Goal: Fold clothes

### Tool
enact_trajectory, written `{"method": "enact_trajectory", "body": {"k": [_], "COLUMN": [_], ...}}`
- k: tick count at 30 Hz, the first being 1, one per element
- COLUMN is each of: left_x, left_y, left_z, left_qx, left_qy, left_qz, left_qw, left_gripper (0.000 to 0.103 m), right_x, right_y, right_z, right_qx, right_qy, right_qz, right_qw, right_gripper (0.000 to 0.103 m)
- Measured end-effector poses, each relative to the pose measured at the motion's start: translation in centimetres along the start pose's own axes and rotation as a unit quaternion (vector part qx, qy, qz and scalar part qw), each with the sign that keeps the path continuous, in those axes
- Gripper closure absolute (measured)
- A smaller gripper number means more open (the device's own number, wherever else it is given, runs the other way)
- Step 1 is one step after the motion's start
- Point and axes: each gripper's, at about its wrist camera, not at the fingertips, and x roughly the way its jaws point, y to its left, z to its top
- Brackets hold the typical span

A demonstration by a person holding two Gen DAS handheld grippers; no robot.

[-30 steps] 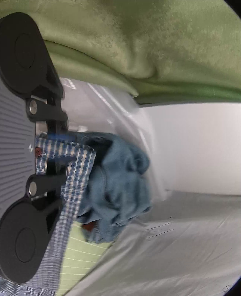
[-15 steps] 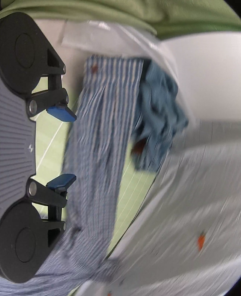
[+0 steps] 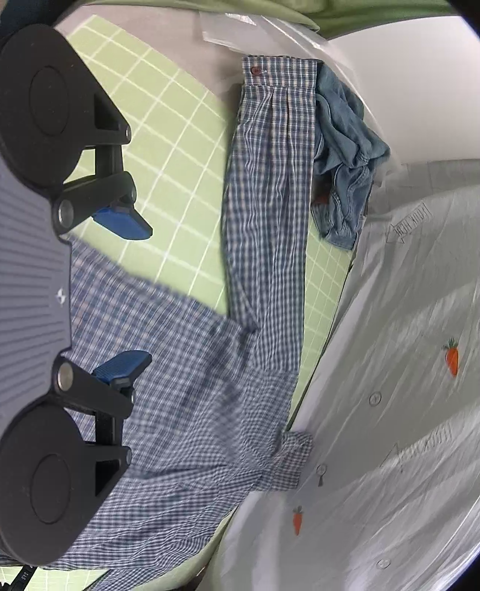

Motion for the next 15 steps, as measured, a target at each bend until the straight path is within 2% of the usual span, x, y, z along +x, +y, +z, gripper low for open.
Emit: {"method": "enact_trajectory", "body": {"k": [4, 8, 10, 12, 15], "left_x": [-1.5, -2.5, -2.9, -3.1, -2.7], "left_y": [-2.3, -2.4, -1.8, -0.3, 2.7], "left_z": [-0.8, -1.2, -1.2, -1.1, -0.6], "left_qx": [-0.014, -0.023, -0.018, -0.023, -0.035], "left_qy": [0.0, 0.005, 0.006, 0.005, 0.007], "left_qz": [0.014, 0.025, 0.032, 0.042, 0.051], "left_qw": [0.9998, 0.9994, 0.9993, 0.9988, 0.998], "left_gripper": [0.035, 0.03, 0.029, 0.027, 0.024], "right_x": [0.2, 0.1, 0.0, -0.2, -1.5], "right_y": [-1.2, -1.8, -1.3, -0.9, 0.8], "right_z": [0.1, 0.5, 0.5, 0.6, 0.0], "right_qx": [-0.007, 0.006, 0.004, 0.004, 0.021], "right_qy": [-0.008, -0.002, 0.003, 0.007, -0.019], "right_qz": [-0.002, -0.003, -0.014, -0.024, -0.022], "right_qw": [1.0, 1.0, 1.0, 1.0, 0.999], "right_gripper": [0.099, 0.095, 0.08, 0.038, 0.008]}}
